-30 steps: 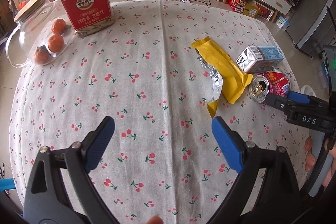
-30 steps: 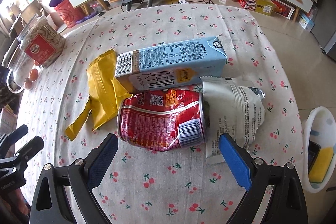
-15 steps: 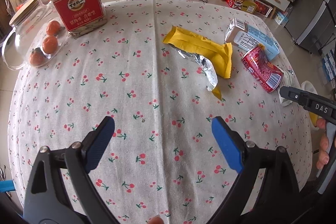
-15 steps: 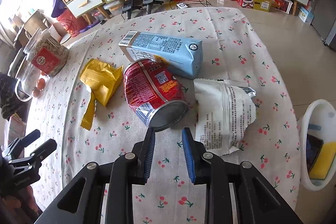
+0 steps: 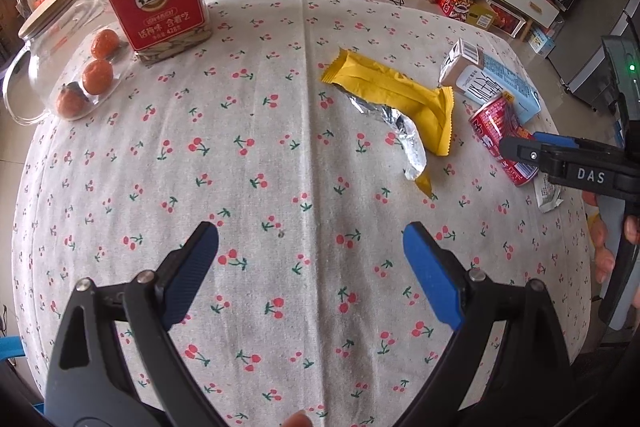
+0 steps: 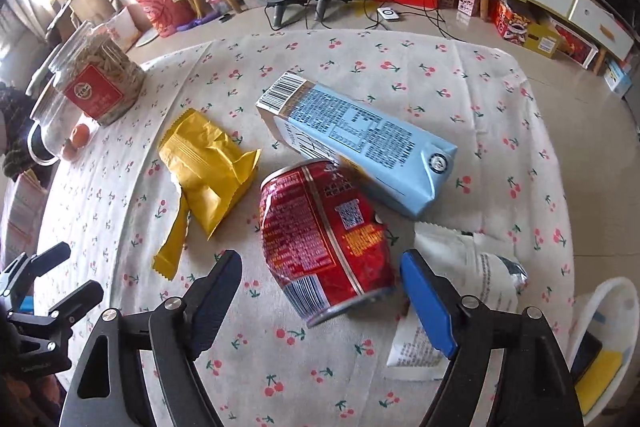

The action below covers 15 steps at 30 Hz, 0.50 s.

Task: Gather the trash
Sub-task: 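Grasp the crushed red can with the right tool and lift it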

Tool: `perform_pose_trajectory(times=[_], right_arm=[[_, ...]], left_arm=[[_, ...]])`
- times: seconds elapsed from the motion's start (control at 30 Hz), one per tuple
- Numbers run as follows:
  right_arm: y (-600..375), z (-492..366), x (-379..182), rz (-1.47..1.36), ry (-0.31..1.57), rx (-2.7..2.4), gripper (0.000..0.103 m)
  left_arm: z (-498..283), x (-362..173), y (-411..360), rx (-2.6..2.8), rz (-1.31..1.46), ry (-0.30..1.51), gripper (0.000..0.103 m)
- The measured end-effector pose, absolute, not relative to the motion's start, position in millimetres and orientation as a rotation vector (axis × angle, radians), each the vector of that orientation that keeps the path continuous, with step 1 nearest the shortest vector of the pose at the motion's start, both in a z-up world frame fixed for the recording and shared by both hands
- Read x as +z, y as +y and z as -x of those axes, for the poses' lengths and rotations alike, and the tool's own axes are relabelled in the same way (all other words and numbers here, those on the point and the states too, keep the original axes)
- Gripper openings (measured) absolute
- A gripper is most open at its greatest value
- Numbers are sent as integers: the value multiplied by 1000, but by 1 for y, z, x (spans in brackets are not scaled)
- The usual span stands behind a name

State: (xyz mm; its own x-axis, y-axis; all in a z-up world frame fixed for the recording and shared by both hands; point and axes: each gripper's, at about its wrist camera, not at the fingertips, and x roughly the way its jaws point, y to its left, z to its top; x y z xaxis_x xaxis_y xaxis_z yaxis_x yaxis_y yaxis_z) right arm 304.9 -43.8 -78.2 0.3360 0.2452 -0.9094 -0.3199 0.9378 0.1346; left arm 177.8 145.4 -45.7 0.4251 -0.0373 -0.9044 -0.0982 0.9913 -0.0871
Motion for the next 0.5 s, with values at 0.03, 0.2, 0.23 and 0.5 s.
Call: perform_pose_trajectory(times=[0.03, 0.2, 0.23, 0.5], right_arm=[[-40, -308, -82, 84, 1175, 368, 83], [-39, -314, -96, 95, 1180, 348, 71], [-39, -313, -95, 94, 1178, 349, 71], [-70, -288, -70, -19, 1180, 347, 70]], left_arm=[[-178, -46, 146, 39, 134, 1133, 93], [-178, -46, 146, 44, 131, 1128, 93], [-179, -47, 146, 45, 132, 1127, 93], [-203, -49, 138, 42, 179, 1118, 93]])
